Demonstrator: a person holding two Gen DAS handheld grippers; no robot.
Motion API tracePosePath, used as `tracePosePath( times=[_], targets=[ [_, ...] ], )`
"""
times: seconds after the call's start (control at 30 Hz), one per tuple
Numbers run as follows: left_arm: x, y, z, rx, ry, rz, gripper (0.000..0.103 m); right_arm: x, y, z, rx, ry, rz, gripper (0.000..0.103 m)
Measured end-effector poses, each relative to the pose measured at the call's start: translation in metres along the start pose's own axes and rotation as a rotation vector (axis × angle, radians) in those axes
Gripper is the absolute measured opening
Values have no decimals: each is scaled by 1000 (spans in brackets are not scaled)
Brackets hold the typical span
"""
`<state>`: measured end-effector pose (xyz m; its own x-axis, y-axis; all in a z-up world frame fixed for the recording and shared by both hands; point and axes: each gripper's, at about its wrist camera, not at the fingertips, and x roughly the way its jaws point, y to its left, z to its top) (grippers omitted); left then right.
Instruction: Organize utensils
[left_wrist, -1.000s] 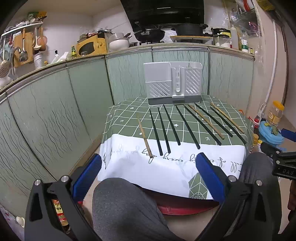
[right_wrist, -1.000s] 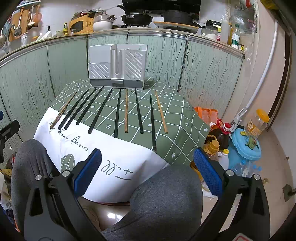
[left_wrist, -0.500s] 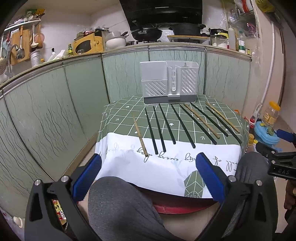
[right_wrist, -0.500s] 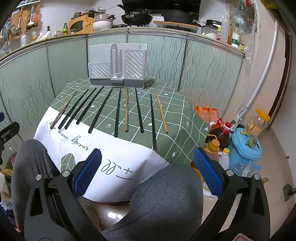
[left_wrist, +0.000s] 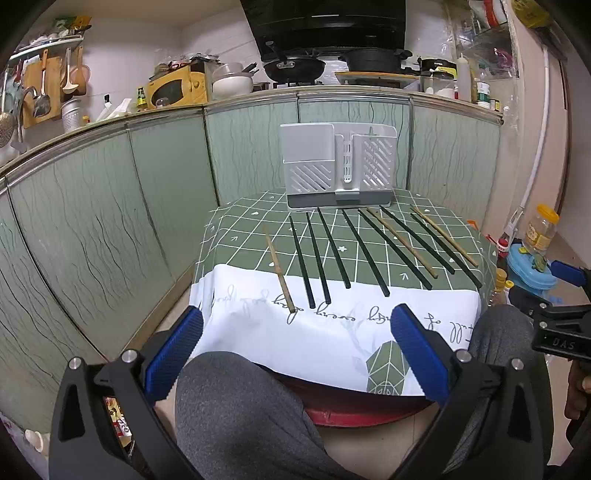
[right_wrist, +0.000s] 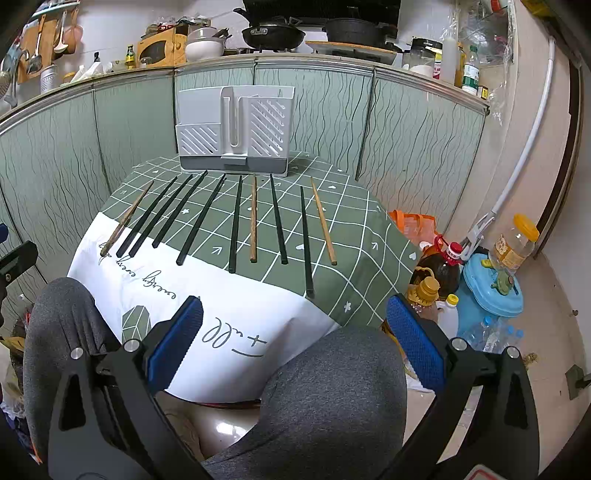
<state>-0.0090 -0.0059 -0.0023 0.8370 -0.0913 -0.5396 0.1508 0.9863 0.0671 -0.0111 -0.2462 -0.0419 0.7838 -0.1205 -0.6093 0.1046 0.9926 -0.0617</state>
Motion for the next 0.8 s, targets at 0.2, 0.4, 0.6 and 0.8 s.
tracePosePath(
  times=[0.2,0.4,0.6,0.8],
  targets=[
    [0,1,-1,0,3,6,99,1,1,0,4,-1,0,95],
    [0,1,-2,1,4,9,99,1,1,0,5,3,1,95],
    [5,-2,-3,20,20,31,99,1,-2,-1,6,5,-3,95],
    [15,-1,-6,26,29,35,99,5,-5,-2,9,12,-10,95]
  ],
)
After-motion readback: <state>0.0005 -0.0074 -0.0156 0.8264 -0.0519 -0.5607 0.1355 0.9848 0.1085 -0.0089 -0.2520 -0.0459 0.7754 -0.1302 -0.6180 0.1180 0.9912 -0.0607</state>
